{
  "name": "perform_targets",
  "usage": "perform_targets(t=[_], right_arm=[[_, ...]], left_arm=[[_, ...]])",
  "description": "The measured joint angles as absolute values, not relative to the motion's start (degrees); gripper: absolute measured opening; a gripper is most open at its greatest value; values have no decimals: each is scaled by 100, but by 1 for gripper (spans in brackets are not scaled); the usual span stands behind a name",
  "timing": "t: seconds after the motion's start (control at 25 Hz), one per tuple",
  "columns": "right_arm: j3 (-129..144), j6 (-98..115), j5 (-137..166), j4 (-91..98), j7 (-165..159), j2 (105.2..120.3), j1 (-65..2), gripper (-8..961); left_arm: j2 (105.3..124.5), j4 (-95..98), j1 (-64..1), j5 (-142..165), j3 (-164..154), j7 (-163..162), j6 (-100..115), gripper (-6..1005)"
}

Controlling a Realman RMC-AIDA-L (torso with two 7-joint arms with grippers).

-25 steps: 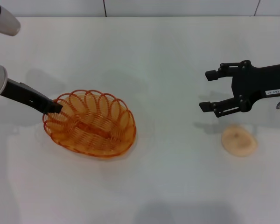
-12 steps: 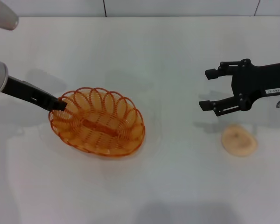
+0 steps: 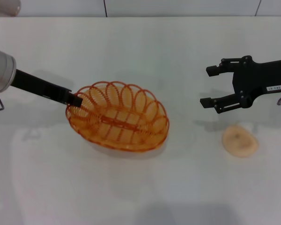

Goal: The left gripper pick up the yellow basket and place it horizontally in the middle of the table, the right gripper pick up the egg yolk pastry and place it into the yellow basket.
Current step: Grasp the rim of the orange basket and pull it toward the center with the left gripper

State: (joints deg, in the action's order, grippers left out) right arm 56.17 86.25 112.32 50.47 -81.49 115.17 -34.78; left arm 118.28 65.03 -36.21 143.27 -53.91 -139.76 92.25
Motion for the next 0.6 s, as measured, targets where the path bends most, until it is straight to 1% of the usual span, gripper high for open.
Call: perform_targets(t=[0.16, 0.4, 0.6], right_arm=[[5632, 8610, 11239, 5053, -8135, 11509, -3490, 872], [5641, 8564, 11254, 5110, -8115, 11500, -3467, 872], [5643, 8566, 11273, 5118, -8050, 11501, -3445, 872]], left_arm=[[11811, 6442, -3648, 14239, -5396, -14394, 9214, 76], [11873, 6400, -3702, 14079, -5413, -15082, 9178, 75], [11893, 5935, -3683, 13594, -5422, -15468, 9004, 74]])
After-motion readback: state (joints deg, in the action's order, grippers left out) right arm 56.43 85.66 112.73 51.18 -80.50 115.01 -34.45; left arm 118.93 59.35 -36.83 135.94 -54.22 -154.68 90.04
